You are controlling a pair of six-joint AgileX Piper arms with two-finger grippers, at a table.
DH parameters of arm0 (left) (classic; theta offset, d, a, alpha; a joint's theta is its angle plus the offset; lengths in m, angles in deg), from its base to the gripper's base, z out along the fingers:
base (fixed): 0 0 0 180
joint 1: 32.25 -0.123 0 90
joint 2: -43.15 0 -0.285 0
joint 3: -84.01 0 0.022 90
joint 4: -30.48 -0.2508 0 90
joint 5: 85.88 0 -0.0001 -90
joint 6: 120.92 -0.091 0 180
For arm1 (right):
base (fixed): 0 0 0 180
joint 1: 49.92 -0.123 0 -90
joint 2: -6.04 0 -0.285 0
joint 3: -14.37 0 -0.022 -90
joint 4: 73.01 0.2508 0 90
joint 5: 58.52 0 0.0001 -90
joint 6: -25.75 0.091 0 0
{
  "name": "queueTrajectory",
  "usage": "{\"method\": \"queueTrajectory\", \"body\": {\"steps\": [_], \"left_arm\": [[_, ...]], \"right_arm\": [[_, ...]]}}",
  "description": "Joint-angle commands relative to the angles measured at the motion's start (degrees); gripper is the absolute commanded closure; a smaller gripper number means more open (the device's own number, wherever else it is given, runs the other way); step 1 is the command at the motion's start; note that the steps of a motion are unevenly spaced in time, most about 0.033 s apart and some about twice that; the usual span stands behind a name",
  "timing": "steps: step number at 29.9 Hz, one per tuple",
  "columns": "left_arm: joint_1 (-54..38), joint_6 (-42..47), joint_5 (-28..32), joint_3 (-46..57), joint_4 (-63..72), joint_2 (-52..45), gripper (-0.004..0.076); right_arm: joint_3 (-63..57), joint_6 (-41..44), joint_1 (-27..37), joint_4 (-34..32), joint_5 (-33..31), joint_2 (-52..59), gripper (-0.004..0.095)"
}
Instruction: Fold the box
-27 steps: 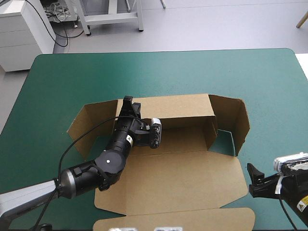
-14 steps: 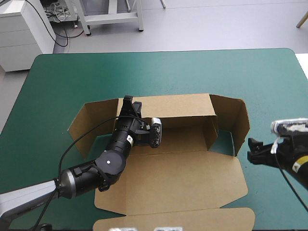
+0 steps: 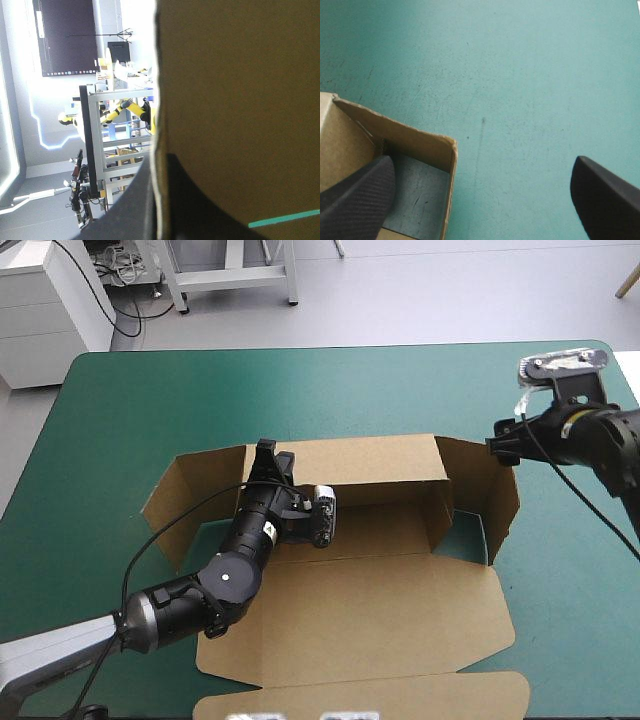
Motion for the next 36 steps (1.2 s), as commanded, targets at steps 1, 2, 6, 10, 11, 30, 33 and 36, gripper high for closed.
{"method": "queueTrajectory", "body": {"steps": [1, 2, 6, 10, 11, 30, 33, 36], "left_arm": [[0.3, 0.8, -1.8, -1.7, -3.2, -2.1, 0.0731], [0.3, 0.8, -1.8, -1.7, -3.2, -2.1, 0.0731], [0.3, 0.8, -1.8, -1.7, -3.2, -2.1, 0.0731], [0.3, 0.8, -1.7, -1.7, -3.2, -2.1, 0.0732], [0.3, 0.8, -1.7, -1.7, -3.2, -2.1, 0.0731], [0.3, 1.6, -0.7, -1.7, -3.2, -2.1, 0.0731], [0.3, 1.6, -2.3, -1.7, -3.2, -2.1, 0.0731], [0.3, 1.6, -2.6, -1.7, -3.2, -2.1, 0.0732]], "right_arm": [[5.8, -1.7, 0.3, 0.1, 1.6, -3.4, 0.0037], [6.8, -1.8, 0.3, 0.1, 1.6, -4.4, 0.0037], [10.5, -3.0, 1.9, 1.5, 1.9, -8.4, 0.0036], [13.5, -8.7, 8.2, 14.1, 1.4, -13.5, 0.0037], [14.1, -10.9, 10.2, 18.8, 0.5, -15.0, 0.0037], [12.9, -18.0, 17.1, 28.6, -6.1, -20.2, 0.0037], [9.1, -18.4, 17.4, 28.5, -6.1, -18.5, 0.0046], [6.5, -18.4, 17.4, 28.9, -6.1, -17.0, 0.0050]]}}
